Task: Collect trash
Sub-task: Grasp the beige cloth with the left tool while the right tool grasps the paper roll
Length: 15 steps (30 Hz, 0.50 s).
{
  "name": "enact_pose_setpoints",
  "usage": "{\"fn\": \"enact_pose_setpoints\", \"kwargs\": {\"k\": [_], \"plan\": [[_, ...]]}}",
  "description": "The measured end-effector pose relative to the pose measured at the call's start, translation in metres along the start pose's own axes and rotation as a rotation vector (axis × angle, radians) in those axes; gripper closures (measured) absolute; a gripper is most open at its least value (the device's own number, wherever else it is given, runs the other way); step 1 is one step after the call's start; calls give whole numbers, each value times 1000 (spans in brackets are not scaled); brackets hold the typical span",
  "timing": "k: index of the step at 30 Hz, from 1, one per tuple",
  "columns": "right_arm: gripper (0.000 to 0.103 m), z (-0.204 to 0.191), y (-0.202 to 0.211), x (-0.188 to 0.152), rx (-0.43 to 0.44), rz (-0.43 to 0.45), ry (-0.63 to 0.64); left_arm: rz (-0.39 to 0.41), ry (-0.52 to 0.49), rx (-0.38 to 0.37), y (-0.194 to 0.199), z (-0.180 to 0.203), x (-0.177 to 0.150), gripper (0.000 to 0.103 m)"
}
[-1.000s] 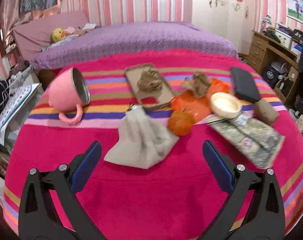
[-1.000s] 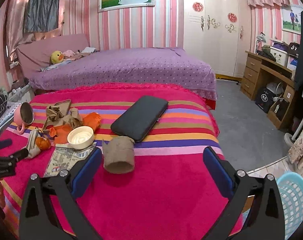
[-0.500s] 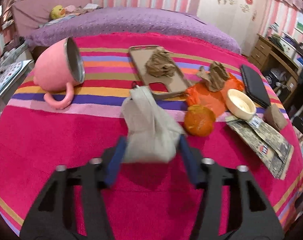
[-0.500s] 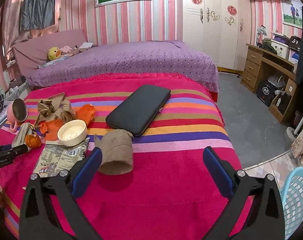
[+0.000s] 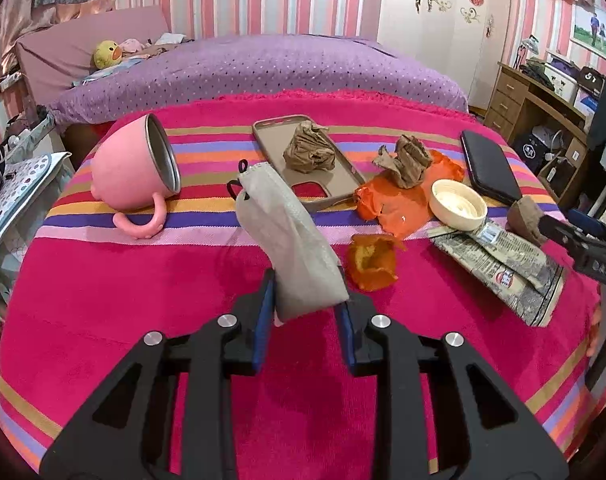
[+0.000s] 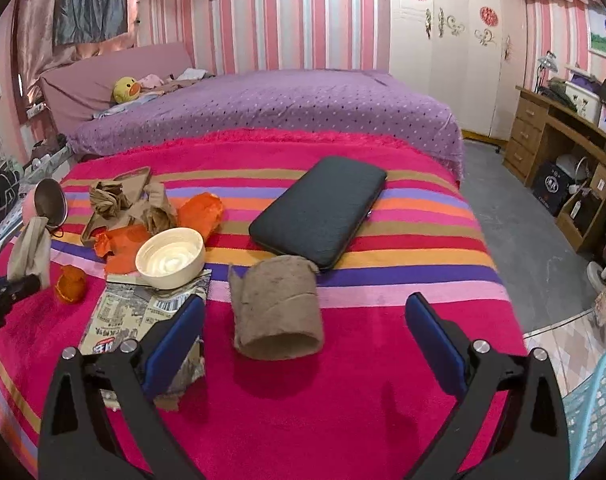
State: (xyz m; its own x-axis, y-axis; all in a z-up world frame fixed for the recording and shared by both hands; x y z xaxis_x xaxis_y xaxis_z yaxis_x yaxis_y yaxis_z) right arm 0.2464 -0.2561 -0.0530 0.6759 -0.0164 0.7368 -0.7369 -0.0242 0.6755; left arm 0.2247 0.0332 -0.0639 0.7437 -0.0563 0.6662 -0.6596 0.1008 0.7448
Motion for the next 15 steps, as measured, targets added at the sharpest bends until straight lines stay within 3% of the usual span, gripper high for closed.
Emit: {"fn": "enact_pose_setpoints", "kwargs": {"k": [6, 9, 15], "plan": [[43, -6, -20, -2, 51, -71, 1, -16, 4, 4, -5, -5, -2, 76], [55, -11, -20, -3, 70, -63, 15, -6, 5, -3, -3, -5, -1, 76], [59, -9, -7, -2, 59, -15, 23, 7, -11, -6, 2, -1, -2, 76]]}}
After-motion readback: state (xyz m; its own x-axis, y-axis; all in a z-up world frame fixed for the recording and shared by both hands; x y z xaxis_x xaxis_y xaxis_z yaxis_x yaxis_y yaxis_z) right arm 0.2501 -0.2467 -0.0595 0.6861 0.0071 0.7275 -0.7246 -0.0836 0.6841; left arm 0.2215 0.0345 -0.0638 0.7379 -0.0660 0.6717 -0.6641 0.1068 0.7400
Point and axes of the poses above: each gripper's, at about its wrist camera, not at the fingertips, and y roughly against the way its jaws point, z to its right, x to its top, the point moved 2 cm from there along -y, roughly the way its jaws point, and after that the axes turned 3 degrees about -z, right-handed, at the moved point
